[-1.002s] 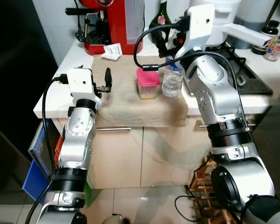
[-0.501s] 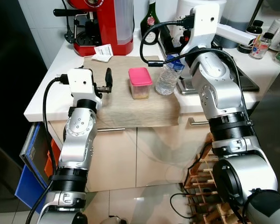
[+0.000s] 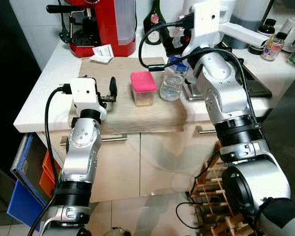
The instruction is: Restocking fridge
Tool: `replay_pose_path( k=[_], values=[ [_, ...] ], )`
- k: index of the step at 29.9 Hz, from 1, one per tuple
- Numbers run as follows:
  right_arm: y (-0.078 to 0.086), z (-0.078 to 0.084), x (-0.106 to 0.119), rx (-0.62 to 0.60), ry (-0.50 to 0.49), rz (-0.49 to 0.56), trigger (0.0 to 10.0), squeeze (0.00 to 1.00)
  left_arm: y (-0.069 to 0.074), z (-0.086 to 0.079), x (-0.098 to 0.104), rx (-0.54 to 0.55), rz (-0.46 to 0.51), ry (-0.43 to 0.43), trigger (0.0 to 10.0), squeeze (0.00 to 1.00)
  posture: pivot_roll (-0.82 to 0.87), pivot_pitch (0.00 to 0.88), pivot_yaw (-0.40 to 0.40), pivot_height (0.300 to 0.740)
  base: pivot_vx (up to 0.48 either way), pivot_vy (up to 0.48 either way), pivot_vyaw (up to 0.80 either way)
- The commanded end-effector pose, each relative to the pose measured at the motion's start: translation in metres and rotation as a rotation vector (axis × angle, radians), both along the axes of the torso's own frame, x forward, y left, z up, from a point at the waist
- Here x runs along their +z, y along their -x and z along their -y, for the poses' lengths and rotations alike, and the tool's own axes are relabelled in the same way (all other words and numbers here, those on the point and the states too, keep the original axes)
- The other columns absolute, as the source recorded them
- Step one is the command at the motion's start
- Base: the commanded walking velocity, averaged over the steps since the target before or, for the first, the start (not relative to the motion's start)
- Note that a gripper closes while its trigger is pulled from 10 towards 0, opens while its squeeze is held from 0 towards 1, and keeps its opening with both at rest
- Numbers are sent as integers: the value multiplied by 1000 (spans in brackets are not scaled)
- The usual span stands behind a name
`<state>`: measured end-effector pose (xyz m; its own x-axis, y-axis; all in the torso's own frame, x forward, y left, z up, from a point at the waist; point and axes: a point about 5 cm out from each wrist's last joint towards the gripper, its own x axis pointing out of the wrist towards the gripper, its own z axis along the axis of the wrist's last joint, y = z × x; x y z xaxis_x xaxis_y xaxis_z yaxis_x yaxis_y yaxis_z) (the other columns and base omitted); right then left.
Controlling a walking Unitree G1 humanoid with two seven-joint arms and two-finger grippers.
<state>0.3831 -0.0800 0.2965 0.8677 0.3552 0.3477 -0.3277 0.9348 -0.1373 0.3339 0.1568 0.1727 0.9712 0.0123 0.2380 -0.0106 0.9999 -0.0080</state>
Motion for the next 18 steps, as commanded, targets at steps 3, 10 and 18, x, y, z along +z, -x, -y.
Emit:
replay_pose_path(
  k=[3,10,18],
  values=[
    [11,13,22,-56,-83,152,10000,0,-1,-2,6,10,19,1,10000,0,-32,0,15,740,0,0,0],
    [8,27,16,-116,-136,121,10000,0,-2,0,6,-5,18,-5,10000,0,-36,0,21,740,0,0,0],
    [7,19,10,-43,-145,55,10000,0,-3,0,7,-5,20,-4,10000,0,-38,0,20,740,0,0,0]
  ],
)
